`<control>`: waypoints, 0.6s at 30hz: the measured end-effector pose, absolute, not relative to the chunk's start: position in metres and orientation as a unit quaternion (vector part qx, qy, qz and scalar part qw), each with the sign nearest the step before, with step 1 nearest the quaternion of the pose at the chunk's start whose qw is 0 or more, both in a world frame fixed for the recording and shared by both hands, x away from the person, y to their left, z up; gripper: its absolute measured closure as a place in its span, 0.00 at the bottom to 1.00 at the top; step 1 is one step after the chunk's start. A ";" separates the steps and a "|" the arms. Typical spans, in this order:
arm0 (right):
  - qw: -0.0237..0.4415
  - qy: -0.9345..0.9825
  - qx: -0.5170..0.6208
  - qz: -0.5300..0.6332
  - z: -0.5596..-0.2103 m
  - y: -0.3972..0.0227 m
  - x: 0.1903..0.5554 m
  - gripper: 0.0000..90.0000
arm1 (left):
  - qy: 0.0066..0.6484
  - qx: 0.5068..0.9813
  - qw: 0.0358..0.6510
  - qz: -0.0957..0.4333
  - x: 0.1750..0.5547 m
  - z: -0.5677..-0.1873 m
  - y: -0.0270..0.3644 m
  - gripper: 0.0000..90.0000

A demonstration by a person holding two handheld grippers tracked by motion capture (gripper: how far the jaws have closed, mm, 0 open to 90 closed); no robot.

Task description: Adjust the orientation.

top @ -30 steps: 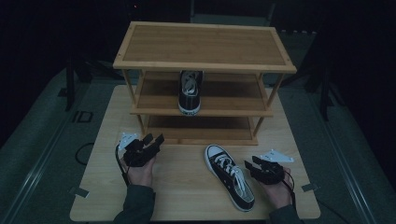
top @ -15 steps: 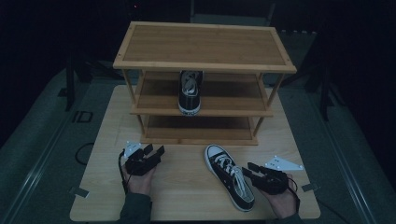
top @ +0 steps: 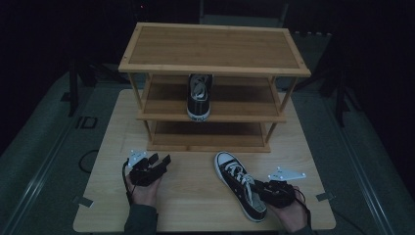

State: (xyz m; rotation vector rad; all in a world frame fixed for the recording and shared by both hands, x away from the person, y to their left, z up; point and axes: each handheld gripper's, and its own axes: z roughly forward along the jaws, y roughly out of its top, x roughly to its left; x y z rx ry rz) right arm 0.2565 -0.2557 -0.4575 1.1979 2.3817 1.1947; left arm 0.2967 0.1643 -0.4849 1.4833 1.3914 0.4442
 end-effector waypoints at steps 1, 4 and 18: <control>0.105 0.810 0.409 0.407 -0.458 -0.255 0.258 0.86 | 0.577 0.615 0.505 0.184 0.297 -0.485 0.164 0.49; 0.096 0.813 0.411 0.401 -0.458 -0.254 0.262 0.89 | 0.577 0.616 0.505 0.183 0.297 -0.486 0.164 0.49; 0.060 0.828 0.414 0.373 -0.455 -0.251 0.272 0.86 | 0.581 0.614 0.502 0.181 0.296 -0.486 0.165 0.49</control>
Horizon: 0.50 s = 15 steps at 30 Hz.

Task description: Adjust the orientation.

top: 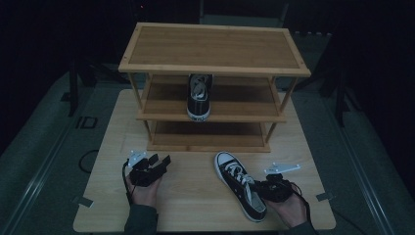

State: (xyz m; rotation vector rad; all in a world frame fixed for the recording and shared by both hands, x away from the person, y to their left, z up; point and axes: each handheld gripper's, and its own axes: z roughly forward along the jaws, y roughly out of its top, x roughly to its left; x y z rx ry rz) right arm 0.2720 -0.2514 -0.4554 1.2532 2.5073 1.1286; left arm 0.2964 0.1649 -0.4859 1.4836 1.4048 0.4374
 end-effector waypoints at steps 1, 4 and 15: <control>0.063 0.830 0.412 0.371 -0.455 -0.251 0.272 0.88 | 0.582 0.614 0.502 0.181 0.296 -0.486 0.165 0.49; 0.066 0.834 0.415 0.357 -0.455 -0.249 0.272 0.96 | 0.584 0.614 0.500 0.181 0.296 -0.486 0.165 0.49; -0.035 0.761 0.498 0.414 -0.461 -0.266 0.278 0.99 | 0.590 0.614 0.494 0.176 0.294 -0.487 0.170 0.49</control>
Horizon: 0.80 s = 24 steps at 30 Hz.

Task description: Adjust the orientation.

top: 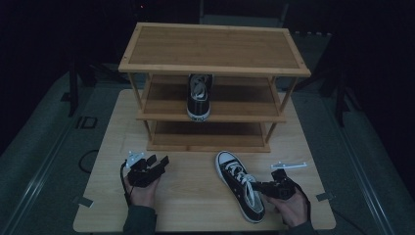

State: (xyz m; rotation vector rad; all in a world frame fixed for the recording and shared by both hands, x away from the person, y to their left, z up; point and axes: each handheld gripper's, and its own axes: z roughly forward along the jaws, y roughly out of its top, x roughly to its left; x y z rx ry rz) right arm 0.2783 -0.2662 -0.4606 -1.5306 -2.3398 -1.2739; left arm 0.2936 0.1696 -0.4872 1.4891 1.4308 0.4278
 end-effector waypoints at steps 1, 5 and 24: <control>0.044 -0.748 -0.502 -0.432 -0.463 -0.270 0.278 0.99 | 0.590 0.616 0.491 0.176 0.293 -0.488 0.170 0.49; 0.054 -0.733 -0.502 -0.455 -0.464 -0.271 0.276 0.99 | 0.592 0.620 0.485 0.175 0.293 -0.490 0.170 0.49; 0.069 -0.672 -0.504 -0.538 -0.437 -0.273 0.263 0.99 | 0.607 0.627 0.456 0.175 0.301 -0.506 0.167 0.47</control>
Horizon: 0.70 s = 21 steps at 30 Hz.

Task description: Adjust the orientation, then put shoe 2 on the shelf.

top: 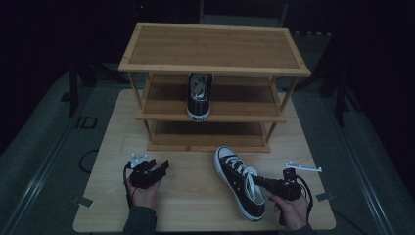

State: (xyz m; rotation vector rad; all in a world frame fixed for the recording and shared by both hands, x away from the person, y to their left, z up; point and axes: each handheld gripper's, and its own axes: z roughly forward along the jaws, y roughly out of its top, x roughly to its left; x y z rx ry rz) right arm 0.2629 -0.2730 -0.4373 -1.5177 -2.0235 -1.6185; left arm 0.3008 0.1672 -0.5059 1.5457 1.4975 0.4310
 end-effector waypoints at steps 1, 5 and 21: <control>0.070 -0.669 -0.505 -0.541 -0.436 -0.274 0.263 0.99 | 0.608 0.627 0.455 0.174 0.301 -0.507 0.167 0.46; 0.069 -0.658 -0.507 -0.552 -0.429 -0.276 0.261 0.99 | 0.610 0.628 0.451 0.174 0.303 -0.509 0.165 0.46; 0.077 -0.635 -0.477 -0.602 -0.389 -0.275 0.251 0.99 | 0.614 0.627 0.446 0.174 0.304 -0.510 0.164 0.45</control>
